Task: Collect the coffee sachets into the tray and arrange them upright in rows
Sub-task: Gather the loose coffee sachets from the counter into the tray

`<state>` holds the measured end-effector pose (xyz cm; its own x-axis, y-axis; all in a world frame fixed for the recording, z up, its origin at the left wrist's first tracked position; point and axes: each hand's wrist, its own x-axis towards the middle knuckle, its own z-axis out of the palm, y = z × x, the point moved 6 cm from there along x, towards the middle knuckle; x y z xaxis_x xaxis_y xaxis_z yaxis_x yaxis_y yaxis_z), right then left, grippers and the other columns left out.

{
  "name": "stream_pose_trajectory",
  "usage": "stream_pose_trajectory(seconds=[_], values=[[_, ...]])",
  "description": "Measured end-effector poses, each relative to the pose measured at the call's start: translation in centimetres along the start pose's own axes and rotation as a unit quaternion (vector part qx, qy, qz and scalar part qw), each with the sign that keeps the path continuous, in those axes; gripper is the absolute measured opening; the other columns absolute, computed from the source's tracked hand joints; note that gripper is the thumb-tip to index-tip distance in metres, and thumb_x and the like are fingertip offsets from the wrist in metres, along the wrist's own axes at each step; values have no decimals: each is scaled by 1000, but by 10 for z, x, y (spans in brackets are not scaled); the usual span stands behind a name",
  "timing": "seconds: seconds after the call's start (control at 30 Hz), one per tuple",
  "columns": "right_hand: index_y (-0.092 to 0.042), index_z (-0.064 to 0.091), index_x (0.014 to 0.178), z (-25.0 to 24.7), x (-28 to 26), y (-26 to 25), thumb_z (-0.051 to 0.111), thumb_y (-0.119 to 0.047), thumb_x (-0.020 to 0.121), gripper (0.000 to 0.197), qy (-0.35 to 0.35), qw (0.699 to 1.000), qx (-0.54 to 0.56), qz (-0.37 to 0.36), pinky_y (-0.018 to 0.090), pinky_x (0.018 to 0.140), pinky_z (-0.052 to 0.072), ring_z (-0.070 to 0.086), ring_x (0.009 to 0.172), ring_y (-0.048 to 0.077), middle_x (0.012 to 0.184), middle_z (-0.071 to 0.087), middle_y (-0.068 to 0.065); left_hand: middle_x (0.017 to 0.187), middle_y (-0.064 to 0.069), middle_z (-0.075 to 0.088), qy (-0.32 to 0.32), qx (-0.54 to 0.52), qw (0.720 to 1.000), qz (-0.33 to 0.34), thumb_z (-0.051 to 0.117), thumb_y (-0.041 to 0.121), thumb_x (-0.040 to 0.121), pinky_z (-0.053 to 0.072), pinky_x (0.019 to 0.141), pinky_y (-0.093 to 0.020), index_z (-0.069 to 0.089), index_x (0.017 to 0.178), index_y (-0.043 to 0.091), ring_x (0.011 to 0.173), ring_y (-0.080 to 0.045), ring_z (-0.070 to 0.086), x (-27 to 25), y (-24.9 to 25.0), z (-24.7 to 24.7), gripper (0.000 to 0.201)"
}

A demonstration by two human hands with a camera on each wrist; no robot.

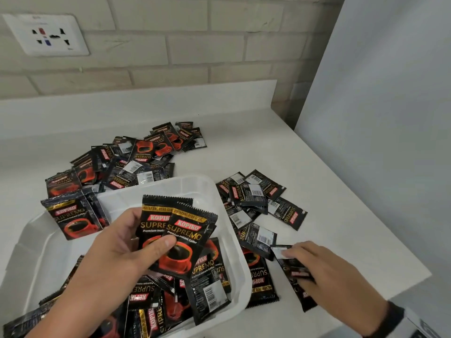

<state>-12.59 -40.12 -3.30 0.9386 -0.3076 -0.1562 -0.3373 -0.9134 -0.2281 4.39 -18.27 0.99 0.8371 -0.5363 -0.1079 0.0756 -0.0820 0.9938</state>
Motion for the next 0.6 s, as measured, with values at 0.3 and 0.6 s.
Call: stream_pose_trajectory(seconds=[0.3, 0.6], values=[[-30, 68, 83, -48, 7, 5, 67, -9, 80, 21, 208, 955, 212, 13, 4, 66, 38, 57, 75, -1, 75, 61, -17, 83, 16, 73, 29, 26, 999, -13, 67, 6, 73, 54, 46, -20, 61, 95, 20, 66, -8, 70, 0, -2, -4, 27], [-32, 61, 67, -61, 30, -91, 75, -24, 68, 16, 47, 873, 481, -62, 11, 55, 45, 57, 61, -3, 68, 64, -14, 89, 8, 73, -56, -9, 998, -27, 87, 24, 60, 56, 47, -29, 67, 89, 26, 70, -19, 72, -4, 3, 26, 35]])
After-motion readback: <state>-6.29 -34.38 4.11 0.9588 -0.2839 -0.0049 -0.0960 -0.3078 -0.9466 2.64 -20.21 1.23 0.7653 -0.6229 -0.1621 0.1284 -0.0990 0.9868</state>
